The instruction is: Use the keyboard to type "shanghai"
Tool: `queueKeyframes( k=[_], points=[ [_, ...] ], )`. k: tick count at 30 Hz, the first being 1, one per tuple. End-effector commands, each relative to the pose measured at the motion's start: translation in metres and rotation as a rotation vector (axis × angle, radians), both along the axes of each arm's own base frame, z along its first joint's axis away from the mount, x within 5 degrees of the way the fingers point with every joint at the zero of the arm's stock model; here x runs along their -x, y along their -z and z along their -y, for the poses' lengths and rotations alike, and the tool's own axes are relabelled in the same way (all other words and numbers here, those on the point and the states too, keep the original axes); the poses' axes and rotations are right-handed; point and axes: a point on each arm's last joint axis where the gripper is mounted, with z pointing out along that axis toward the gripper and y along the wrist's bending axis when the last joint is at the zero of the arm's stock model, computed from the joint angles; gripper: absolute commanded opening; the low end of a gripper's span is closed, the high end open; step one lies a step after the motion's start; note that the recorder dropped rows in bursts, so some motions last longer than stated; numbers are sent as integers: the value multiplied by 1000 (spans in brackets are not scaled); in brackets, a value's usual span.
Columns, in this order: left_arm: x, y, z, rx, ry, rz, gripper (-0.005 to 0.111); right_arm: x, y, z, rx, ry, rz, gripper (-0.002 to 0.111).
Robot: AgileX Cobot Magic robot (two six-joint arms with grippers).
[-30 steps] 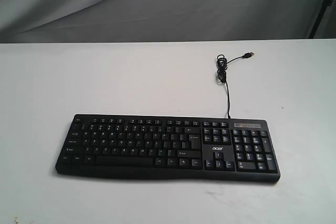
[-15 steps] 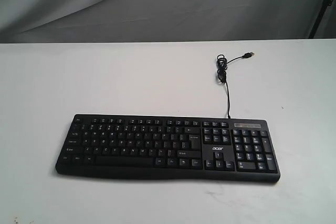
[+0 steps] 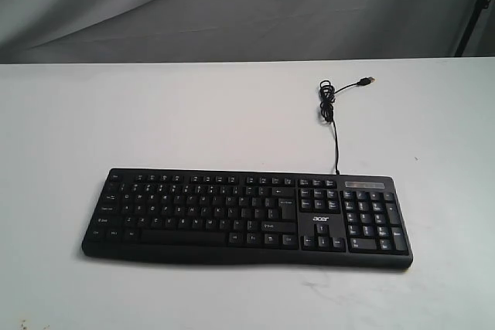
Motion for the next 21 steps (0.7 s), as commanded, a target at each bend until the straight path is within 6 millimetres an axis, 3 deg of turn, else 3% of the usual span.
queueKeyframes(
  k=[1, 4, 5, 7, 8, 10, 12, 14, 18, 21],
  points=[
    [0, 0, 0, 4, 7, 7, 0, 2, -10, 0, 9, 4, 123, 0],
    [0, 0, 0, 4, 7, 7, 0, 7, -25, 1, -133, -21, 312, 0],
    [0, 0, 0, 4, 7, 7, 0, 15, -40, 3, -255, -58, 521, 0],
    [0, 0, 0, 4, 7, 7, 0, 27, -54, 0, -406, -197, 735, 0],
    [0, 0, 0, 4, 7, 7, 0, 31, -66, -4, -400, -250, 764, 0],
    [0, 0, 0, 4, 7, 7, 0, 30, -108, -13, -306, -289, 667, 0],
    [0, 0, 0, 4, 7, 7, 0, 12, -162, -16, -210, -279, 538, 0],
    [0, 0, 0, 4, 7, 7, 0, -28, -219, -13, 44, -192, 403, 0],
    [0, 0, 0, 4, 7, 7, 0, -86, -261, 15, 426, 126, 144, 0],
    [0, 0, 0, 4, 7, 7, 0, -122, -280, 51, 347, 440, -41, 0]
  ],
)
